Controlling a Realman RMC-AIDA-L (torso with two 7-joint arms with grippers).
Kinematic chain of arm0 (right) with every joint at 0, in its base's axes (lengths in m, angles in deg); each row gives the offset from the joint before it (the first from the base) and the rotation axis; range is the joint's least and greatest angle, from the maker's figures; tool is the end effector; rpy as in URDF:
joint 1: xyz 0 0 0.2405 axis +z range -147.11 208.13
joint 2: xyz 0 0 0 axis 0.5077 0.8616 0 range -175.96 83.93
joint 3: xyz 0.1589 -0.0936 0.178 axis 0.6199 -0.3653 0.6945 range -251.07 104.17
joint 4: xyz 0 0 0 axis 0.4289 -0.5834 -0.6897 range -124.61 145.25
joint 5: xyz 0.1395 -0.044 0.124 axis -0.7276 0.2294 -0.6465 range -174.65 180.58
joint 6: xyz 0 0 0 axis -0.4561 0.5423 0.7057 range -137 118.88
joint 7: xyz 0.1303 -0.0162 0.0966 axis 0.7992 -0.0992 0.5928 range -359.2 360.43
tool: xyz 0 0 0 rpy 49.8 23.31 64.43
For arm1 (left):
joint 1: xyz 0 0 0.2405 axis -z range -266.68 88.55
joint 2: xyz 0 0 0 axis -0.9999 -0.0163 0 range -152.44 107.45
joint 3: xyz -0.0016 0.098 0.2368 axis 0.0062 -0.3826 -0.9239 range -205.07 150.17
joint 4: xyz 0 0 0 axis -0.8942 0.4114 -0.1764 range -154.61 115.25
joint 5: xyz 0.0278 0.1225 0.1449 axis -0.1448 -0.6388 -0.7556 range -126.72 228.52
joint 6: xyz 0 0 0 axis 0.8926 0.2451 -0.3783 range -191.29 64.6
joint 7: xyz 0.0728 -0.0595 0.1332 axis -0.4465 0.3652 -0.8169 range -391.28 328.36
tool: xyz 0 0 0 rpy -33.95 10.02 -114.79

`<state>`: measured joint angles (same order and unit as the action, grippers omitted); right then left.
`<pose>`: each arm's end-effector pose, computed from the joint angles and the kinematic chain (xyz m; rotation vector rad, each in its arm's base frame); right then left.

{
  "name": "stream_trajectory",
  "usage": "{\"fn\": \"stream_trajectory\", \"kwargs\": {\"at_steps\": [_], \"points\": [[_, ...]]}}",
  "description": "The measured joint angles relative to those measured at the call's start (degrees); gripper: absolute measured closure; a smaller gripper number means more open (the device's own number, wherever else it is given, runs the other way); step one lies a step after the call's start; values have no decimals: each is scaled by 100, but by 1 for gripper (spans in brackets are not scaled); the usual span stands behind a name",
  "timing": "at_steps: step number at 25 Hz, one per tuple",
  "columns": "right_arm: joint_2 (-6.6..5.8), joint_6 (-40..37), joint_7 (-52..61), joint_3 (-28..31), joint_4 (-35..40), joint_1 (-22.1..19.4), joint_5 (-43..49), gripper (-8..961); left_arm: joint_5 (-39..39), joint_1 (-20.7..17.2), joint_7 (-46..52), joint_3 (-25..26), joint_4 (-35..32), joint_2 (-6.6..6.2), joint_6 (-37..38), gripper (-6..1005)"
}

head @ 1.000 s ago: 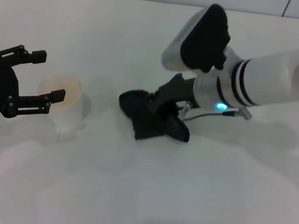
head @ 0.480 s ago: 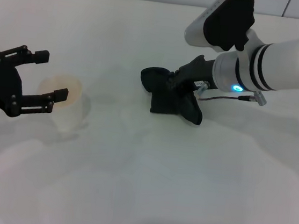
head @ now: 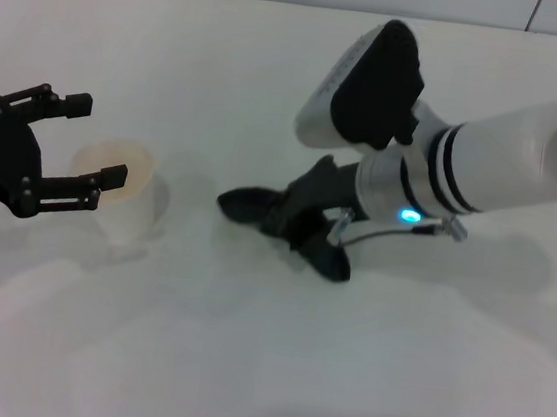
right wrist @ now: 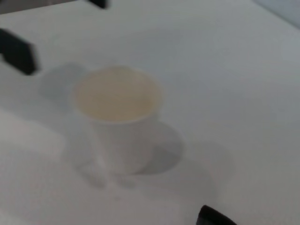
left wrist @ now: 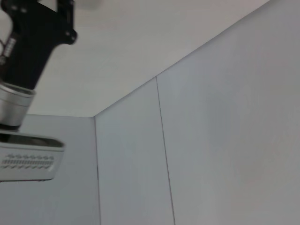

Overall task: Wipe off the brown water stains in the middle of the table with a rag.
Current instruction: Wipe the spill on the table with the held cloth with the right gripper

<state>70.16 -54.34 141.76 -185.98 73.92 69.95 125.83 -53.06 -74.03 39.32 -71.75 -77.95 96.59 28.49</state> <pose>0.1272 0.3513 -0.1230 -2.7680 0.4422 -0.0472 -0.2675 0.2889 0.0418 -2.5561 -0.2604 -0.5960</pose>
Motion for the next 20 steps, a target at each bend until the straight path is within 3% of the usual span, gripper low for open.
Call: {"fn": "stream_trajectory", "kwargs": {"at_steps": [12,20], "points": [[-71,-786,-13,189,1129,-1018,62,891,0,-25,-37,0,0,0,35,120],[-69,-749,-20,822,1134,-1182,409,889,-19,-12,-57,0,0,0,45,120]]}}
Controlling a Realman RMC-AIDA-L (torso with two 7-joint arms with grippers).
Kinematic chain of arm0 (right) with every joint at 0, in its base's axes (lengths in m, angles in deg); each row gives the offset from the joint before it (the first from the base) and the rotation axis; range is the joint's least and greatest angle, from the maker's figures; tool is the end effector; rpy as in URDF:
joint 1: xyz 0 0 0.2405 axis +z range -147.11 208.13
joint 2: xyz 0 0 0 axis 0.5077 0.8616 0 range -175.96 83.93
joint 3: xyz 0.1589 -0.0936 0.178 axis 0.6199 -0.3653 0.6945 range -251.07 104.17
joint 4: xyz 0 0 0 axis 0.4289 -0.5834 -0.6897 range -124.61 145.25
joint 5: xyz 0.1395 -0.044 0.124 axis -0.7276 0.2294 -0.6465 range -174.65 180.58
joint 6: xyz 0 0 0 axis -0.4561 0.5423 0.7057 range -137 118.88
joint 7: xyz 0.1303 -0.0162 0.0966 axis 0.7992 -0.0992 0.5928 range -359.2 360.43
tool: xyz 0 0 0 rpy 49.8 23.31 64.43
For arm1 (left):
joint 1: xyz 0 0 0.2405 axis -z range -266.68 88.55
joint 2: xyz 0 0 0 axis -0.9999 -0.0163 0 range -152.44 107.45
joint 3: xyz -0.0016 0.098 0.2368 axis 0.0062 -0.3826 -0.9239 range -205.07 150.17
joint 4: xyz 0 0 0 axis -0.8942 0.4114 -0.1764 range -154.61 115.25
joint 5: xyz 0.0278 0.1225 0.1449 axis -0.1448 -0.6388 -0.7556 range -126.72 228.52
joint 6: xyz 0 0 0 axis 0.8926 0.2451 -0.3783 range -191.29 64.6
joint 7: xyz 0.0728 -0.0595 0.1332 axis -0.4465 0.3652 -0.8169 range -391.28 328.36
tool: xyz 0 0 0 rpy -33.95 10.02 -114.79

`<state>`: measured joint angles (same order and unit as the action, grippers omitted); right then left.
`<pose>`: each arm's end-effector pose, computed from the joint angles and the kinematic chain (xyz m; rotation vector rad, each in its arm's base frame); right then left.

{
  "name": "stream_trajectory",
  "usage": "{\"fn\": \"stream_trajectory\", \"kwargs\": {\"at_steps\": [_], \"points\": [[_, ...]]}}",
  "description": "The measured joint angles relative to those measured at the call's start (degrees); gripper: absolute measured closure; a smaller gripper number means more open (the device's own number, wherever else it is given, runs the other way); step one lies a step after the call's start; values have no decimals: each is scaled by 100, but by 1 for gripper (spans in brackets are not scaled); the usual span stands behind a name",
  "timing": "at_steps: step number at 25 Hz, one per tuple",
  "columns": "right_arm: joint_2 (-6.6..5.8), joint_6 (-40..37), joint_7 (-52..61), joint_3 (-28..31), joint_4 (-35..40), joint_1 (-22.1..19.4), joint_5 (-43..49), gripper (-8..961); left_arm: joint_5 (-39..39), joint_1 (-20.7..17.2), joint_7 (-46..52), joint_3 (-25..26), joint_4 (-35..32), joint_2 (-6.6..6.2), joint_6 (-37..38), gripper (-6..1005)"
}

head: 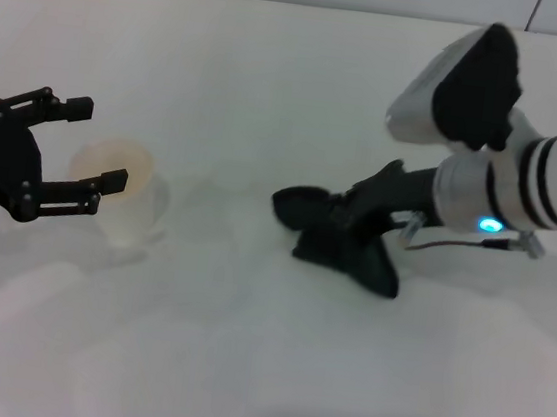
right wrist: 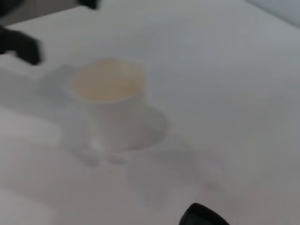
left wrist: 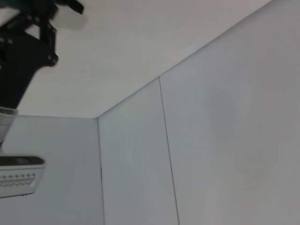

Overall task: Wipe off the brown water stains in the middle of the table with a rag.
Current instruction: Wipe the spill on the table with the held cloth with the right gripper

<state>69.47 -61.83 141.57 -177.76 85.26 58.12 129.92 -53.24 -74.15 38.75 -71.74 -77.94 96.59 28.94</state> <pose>0.1578 0.3381 -0.0835 -2.6918 0.5795 -0.0056 -0.2678 0.2871 0.0412 -2.5634 -0.2487 -0.5936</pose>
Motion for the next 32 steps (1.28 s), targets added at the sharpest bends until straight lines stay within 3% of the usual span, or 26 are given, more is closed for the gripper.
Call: {"fn": "stream_trajectory", "kwargs": {"at_steps": [13,23,32], "points": [[-41,-212,-129,1055,-149,-347,230,886,13,-23,1,9,0,0,-36,120],[-40,-364,-322,1307,-47,-814,243,884,18,-1,17,21,0,0,-42,120],[-50,-613,-344,1390,156,-878,231,882,18,9,34,8,-2,0,-44,120]]}}
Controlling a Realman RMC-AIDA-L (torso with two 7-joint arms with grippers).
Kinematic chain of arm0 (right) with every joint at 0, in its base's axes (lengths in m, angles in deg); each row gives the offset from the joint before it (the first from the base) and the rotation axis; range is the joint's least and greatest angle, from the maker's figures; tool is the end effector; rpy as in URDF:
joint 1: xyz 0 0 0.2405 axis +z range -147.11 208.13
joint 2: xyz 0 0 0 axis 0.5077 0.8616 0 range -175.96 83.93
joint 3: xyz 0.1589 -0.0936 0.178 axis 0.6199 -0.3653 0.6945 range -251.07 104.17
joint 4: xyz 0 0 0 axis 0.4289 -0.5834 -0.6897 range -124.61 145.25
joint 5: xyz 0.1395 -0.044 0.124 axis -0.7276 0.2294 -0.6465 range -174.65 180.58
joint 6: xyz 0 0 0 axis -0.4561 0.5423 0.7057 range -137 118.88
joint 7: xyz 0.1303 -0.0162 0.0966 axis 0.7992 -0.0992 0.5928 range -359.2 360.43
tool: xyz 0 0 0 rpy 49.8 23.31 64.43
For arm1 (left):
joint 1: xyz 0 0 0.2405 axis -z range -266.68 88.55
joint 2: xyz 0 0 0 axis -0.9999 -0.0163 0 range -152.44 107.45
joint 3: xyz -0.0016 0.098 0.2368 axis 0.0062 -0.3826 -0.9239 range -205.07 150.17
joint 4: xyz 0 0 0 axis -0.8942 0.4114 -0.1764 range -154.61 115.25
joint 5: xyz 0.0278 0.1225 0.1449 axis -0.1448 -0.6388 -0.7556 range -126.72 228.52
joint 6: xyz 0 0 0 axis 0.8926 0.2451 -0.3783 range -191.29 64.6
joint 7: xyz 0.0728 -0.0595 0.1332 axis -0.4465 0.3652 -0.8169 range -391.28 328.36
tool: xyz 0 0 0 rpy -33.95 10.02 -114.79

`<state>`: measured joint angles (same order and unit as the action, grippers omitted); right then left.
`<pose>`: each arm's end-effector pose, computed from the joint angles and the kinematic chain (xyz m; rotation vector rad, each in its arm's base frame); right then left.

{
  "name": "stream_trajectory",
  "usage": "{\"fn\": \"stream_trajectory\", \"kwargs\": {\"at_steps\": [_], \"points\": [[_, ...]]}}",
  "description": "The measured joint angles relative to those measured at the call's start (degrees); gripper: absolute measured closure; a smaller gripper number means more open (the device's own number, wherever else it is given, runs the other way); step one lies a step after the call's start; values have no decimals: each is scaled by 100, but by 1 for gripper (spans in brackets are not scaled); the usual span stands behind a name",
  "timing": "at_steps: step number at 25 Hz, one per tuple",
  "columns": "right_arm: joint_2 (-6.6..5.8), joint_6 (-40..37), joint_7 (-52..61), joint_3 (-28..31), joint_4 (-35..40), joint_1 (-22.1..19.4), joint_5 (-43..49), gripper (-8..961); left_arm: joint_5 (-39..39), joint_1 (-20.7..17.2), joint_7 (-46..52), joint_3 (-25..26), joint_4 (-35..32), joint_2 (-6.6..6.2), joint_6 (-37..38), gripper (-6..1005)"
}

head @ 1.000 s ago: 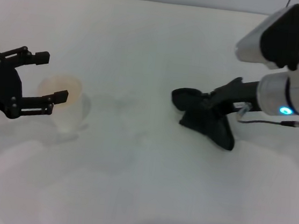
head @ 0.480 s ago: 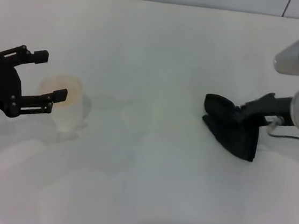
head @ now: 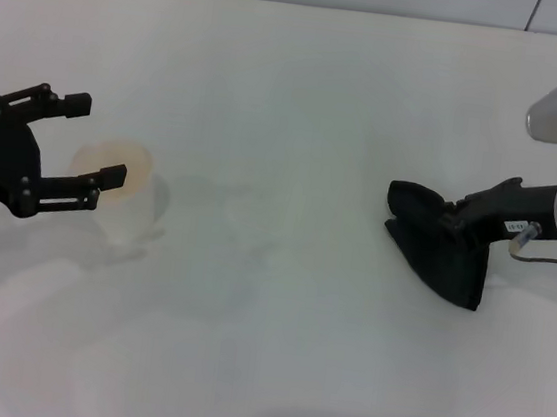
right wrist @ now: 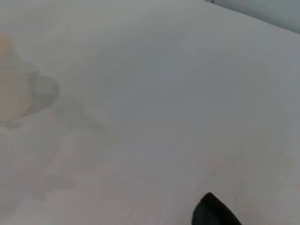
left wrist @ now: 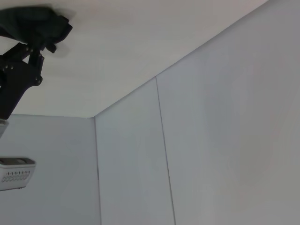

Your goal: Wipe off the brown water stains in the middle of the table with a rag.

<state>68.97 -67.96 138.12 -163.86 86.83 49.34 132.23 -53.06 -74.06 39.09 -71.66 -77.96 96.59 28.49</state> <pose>0.2251 0.3377 -0.0308 -2.5120 0.8131 -0.0321 -0.2678 0.2888 0.0421 -2.5543 -0.2563 -0.5944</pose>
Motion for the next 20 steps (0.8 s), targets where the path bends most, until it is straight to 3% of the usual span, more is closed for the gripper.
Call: {"fn": "stream_trajectory", "kwargs": {"at_steps": [3,14,20], "points": [[-2,-53,-122,4,27,24,-43,881,0,1,1,12,-1,0,0,120],[-5,-294,-1025,550,594,-256,-864,474,2,-53,11,33,-20,0,13,120],[-2,-662,-1575,909,604,-402,-1255,328,80,-70,11,45,-38,0,56,120]]}}
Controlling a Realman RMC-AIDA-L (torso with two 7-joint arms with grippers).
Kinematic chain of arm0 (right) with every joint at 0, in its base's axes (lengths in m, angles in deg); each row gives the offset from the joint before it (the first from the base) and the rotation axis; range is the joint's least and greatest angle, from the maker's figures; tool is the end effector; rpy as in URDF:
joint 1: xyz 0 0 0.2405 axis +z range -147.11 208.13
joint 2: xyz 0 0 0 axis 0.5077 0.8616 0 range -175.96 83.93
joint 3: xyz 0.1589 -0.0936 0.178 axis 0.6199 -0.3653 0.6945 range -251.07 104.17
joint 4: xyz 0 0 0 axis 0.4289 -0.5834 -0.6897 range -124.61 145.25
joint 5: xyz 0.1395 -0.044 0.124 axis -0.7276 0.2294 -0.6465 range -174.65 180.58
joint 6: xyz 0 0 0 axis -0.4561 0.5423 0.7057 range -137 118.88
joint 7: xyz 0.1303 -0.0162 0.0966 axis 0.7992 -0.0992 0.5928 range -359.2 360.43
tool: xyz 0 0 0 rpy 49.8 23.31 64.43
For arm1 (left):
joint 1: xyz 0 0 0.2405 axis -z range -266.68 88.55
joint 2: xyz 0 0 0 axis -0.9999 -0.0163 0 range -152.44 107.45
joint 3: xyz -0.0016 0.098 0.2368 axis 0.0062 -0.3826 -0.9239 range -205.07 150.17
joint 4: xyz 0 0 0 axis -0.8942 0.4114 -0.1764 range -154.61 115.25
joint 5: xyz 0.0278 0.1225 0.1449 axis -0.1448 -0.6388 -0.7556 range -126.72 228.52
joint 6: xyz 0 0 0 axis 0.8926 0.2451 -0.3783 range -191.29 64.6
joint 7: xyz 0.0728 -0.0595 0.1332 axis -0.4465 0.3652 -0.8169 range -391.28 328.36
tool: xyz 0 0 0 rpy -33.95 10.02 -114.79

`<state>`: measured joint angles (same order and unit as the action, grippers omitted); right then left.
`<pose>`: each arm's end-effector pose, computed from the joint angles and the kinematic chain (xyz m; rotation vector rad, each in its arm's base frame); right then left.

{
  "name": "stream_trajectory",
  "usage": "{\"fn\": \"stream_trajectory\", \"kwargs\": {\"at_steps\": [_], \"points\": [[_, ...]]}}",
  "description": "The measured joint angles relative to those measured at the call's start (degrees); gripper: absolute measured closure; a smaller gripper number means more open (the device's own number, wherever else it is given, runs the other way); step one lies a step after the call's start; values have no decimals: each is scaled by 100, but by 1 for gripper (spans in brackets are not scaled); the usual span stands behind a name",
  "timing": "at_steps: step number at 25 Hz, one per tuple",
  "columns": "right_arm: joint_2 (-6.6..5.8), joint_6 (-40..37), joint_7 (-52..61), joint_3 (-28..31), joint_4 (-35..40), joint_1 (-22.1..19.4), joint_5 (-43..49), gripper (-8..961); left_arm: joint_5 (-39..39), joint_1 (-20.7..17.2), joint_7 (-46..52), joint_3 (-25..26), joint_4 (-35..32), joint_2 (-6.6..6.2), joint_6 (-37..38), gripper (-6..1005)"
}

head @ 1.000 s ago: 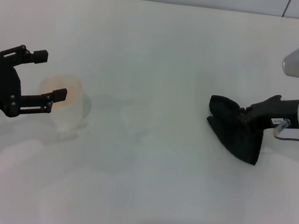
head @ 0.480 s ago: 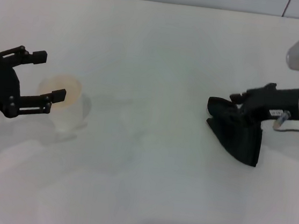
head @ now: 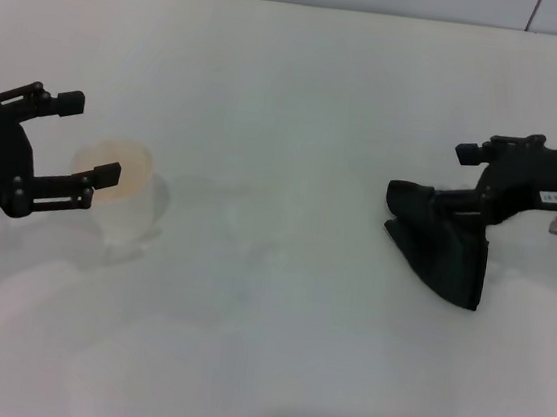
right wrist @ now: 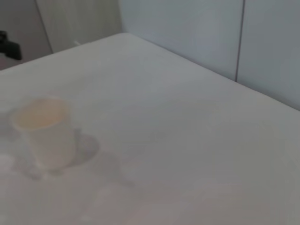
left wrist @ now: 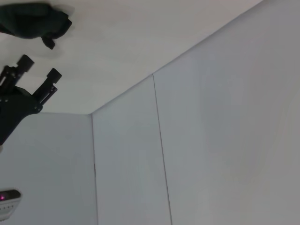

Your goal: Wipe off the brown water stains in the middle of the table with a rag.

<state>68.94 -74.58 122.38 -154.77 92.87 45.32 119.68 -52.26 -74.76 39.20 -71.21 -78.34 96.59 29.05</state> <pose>0.2060 0.3293 0.0055 -2.5728 0.6239 0.1961 -0.2688 0.2858 0.0455 -2.5404 -0.2619 -0.6091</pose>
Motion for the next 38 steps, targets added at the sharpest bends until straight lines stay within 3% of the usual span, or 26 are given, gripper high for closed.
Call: {"fn": "stream_trajectory", "kwargs": {"at_steps": [5,11,18,38], "points": [[1,-319,-733,236,-78,-114,-485,207,65,-58,0,0,-13,0,121,120],[-1,-767,-1589,631,-512,-156,-1111,126,353,-265,1,-1,-83,-21,415,120],[-7,-1238,-2420,863,-896,-137,-1347,137,410,-515,49,-1,-129,-31,656,120],[9,-1105,-2429,833,-1489,412,-1045,138,105,-455,208,-1,-128,-49,667,120]]}}
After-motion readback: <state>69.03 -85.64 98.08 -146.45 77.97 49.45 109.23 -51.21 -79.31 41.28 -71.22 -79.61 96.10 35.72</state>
